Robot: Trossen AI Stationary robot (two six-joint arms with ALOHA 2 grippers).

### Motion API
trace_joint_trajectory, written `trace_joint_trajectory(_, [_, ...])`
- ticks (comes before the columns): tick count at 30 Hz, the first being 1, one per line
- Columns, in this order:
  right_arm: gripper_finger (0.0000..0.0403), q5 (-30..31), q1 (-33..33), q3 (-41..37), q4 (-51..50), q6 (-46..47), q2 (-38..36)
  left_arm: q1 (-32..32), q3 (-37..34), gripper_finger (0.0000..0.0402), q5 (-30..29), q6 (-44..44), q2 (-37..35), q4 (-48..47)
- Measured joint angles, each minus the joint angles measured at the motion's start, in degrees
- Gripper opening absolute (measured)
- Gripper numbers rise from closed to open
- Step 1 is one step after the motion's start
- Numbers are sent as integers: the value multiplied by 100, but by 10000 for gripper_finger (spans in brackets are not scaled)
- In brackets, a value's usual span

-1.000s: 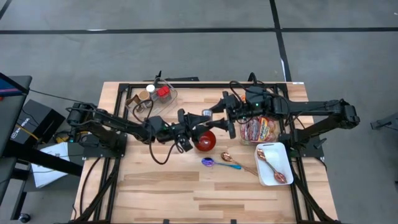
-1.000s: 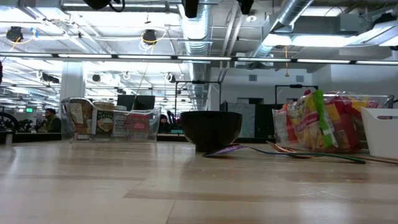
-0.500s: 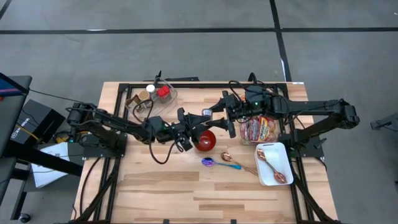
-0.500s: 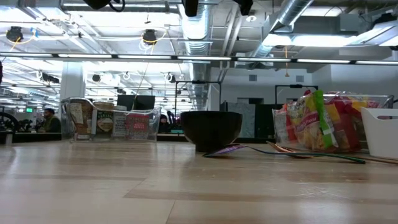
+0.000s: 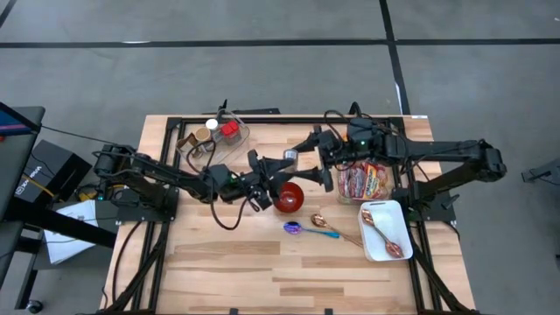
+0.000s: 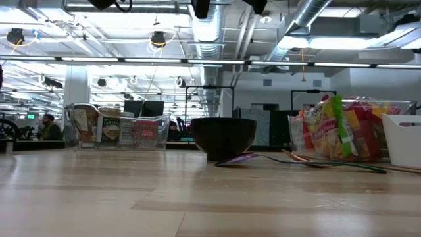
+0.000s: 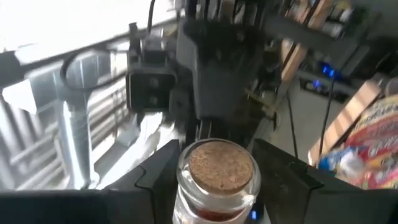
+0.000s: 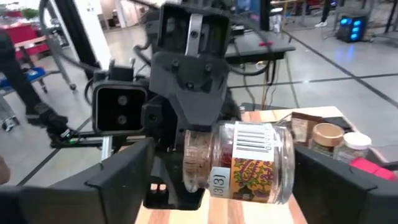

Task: Pick & Place Food Item
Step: Put the brown seasoning bottle into the left transparent bin

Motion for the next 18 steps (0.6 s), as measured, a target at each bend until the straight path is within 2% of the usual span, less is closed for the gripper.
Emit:
trace_joint_trajectory(5, [361,-47,-358,6,-217,-42,-139,21,-9,173,-664,-346,-46,-169])
trace_joint_trajectory(13, [365,-138,-572,7,-580,-137,-167,270,-11,173,-1274,-1441,-438,-842])
trace_joint_trajectory(18, [365,-158,-574,7,-1008,-285,-204,539,-14,173,-1472,-2765,-974,-2071])
